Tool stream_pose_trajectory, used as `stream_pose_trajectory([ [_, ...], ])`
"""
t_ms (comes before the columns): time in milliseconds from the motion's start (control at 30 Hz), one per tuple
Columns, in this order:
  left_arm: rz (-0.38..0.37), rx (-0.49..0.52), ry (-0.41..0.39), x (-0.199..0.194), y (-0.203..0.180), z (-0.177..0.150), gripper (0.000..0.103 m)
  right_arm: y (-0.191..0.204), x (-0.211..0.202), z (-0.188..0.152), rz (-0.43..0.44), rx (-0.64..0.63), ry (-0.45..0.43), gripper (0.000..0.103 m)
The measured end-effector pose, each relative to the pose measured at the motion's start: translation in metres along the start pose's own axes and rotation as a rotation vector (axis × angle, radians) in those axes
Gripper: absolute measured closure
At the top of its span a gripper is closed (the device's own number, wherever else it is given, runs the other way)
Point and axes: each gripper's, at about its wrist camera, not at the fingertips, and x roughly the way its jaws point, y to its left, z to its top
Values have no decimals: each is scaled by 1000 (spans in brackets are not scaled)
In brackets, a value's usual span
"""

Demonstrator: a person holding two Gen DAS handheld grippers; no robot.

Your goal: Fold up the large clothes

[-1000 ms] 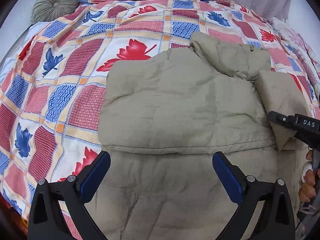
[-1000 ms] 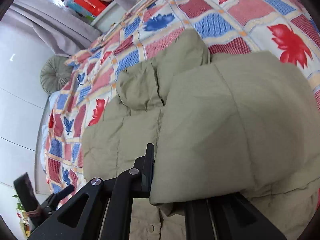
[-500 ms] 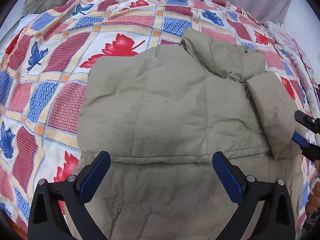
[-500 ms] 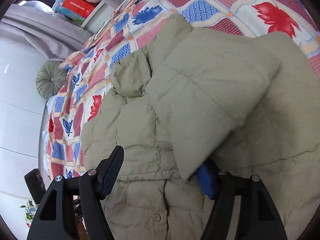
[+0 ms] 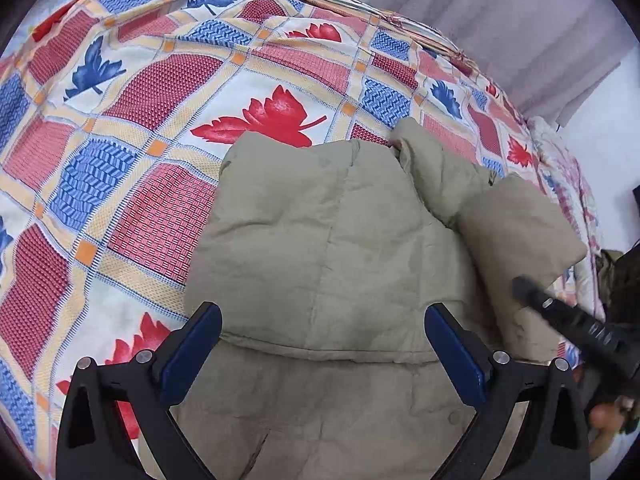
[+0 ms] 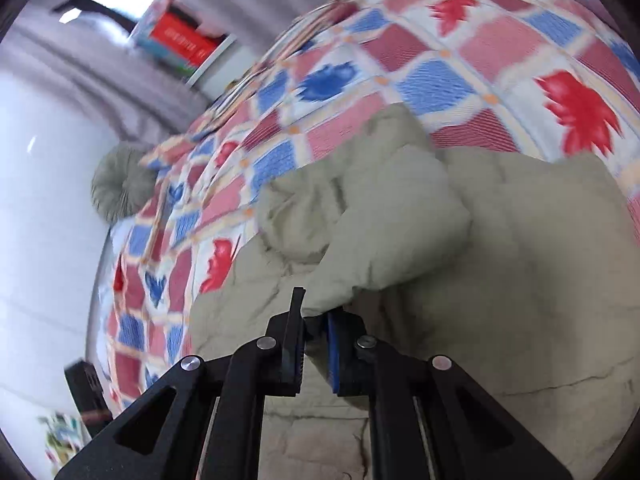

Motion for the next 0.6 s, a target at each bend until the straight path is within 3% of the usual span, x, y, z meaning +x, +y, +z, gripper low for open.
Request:
stream_pose_trajectory([
  [67, -55, -26, 10, 1, 1, 1, 1, 30, 24, -19, -38, -128, 95, 91],
  [133, -90, -30, 16, 3, -3, 0, 1, 43, 45, -40, -76, -206, 187, 82],
  [200, -117, -19, 24, 8, -10, 1, 1, 44, 54, -57, -87, -229, 244, 51],
  [233, -129, -12, 29, 11, -14, 2, 1, 41, 52, -64, -84, -225, 254, 46],
  [433, -201, 2, 115, 55, -41, 1, 1, -15, 1, -82, -174, -171, 214, 46],
  [467, -199, 12, 126, 66, -48, 2, 1, -28, -8, -84, -194, -165, 208, 56],
  [500, -196, 21, 132, 74, -54, 3, 11, -44, -18, -86, -224, -162, 207, 77],
  [533, -195, 30, 139, 81, -59, 3, 18, -58, -26, -87, -262, -160, 212, 82],
  [567, -200, 40, 156, 90, -67, 4, 38, -70, -32, -88, -302, -158, 213, 83],
  [600, -214, 47, 174, 98, -75, 4, 68, -82, -37, -88, -333, -151, 210, 83],
])
